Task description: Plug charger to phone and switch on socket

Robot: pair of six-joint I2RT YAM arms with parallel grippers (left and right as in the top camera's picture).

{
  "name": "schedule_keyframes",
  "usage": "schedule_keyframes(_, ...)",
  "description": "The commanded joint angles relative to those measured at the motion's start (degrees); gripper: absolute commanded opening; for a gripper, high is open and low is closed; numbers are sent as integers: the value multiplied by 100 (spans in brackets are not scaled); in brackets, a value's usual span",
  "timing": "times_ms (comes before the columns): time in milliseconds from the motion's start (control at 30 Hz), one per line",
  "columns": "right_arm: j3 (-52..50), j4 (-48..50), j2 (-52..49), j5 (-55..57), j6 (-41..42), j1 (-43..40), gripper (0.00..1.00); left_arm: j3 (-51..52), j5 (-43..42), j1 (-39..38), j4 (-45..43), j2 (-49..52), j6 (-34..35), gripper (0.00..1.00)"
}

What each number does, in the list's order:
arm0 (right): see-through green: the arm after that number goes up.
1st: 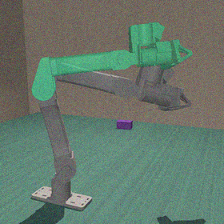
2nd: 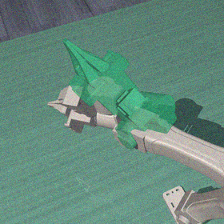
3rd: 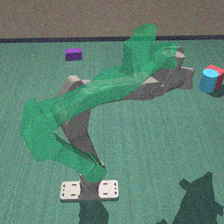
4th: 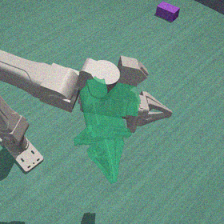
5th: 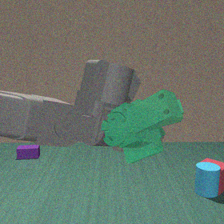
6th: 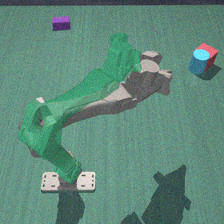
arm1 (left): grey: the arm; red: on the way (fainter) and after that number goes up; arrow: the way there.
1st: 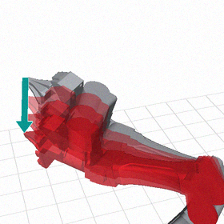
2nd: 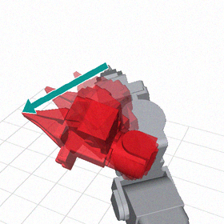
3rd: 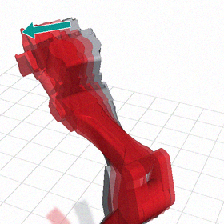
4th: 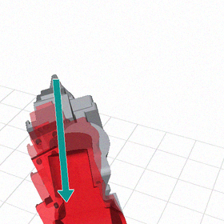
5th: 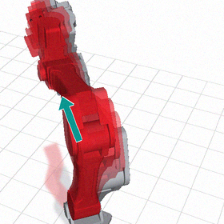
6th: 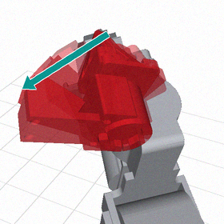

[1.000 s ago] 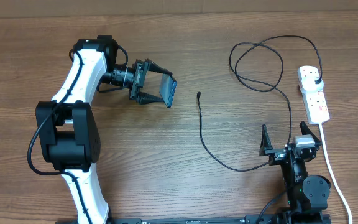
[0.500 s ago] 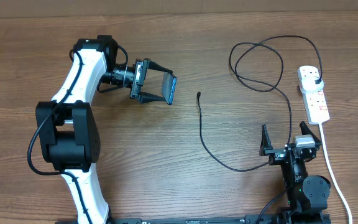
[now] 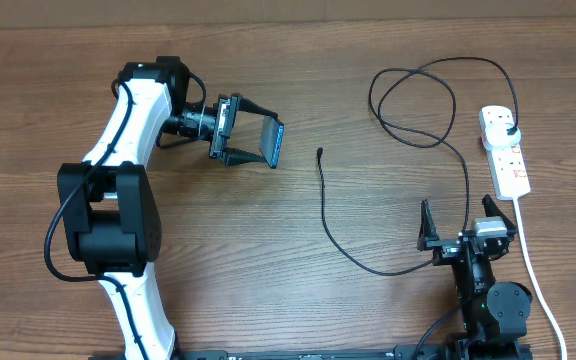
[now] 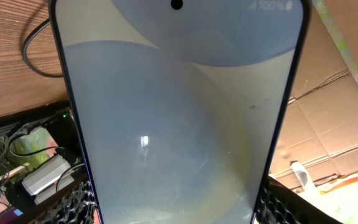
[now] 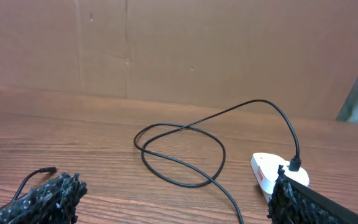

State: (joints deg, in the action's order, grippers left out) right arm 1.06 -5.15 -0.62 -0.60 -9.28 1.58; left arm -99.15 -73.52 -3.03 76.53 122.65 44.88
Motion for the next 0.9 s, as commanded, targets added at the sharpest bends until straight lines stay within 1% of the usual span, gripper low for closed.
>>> schedule_keyframes(0, -61, 37, 46, 55, -22, 28, 100, -162, -297, -7, 15, -15, 13, 60)
schedule_keyframes(333, -61, 37, 46, 55, -22, 28, 100, -162, -286, -7, 15, -15, -11, 59)
schedule_keyframes(667, -61, 37, 46, 55, -22, 28, 100, -162, -260, -4, 13, -15, -7, 60)
schedule_keyframes(867, -61, 42, 46, 55, -22, 28, 100, -162, -302, -7, 15, -15, 20, 59)
